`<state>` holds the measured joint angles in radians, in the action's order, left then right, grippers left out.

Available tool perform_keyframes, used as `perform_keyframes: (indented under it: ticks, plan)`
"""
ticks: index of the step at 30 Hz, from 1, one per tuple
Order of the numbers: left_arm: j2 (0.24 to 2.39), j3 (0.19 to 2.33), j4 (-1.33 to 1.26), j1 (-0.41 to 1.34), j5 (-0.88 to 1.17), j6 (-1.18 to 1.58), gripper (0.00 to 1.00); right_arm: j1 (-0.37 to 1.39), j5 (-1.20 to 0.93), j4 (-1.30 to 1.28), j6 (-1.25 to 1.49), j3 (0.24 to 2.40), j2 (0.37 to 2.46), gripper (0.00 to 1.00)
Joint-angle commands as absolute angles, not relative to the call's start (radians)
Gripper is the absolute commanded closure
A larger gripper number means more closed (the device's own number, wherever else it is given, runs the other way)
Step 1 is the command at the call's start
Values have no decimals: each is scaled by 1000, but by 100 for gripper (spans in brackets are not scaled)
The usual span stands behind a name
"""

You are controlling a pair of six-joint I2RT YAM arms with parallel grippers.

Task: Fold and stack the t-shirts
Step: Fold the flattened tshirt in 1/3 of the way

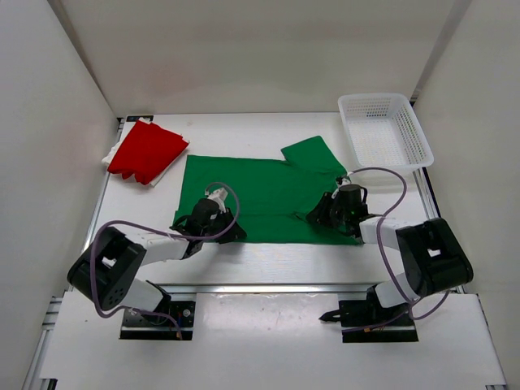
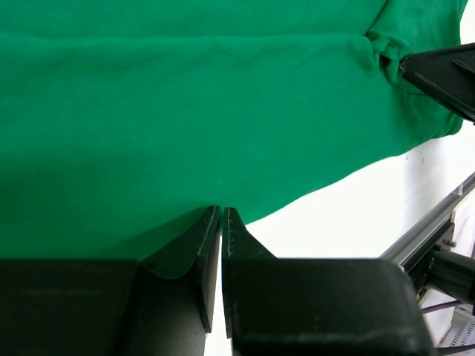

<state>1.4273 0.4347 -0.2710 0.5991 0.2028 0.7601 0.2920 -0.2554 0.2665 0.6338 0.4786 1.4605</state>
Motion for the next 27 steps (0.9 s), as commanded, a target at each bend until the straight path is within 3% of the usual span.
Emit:
perform_keyframes:
  ticks: [1,4,10,11,12,14,16,18,19,22,25,27]
  plan:
    - [1362,425,-298,578,219,755,83,279,-330,325,655,512,1496,80]
    - [1338,414,-301,571,225,752,83,268,-342,340,670,549,1503,94]
    - [1293,413,-267,542,212,743,83,259,-366,328,696,824,1632,100]
    - [1287,411,-258,532,213,745,83,259,-397,330,696,892,1669,98]
    - [1282,411,-258,523,213,746,83,259,-406,333,706,919,1708,90]
    - [1267,410,-247,525,199,746,82,273,-385,284,672,988,1700,63]
    - [1264,410,-247,532,186,747,80,301,-332,221,603,977,1662,55]
    - [1267,413,-256,551,178,745,80,317,-273,189,563,907,1602,54]
    - [1284,420,-253,557,170,741,80,316,-249,195,560,832,1548,55]
    - [1318,445,-236,552,186,726,81,328,-184,187,546,662,1413,80]
    - [1327,442,-198,500,172,713,81,316,-124,144,540,527,1306,94]
    - [1324,387,-216,425,212,739,81,307,-91,115,525,471,1255,97]
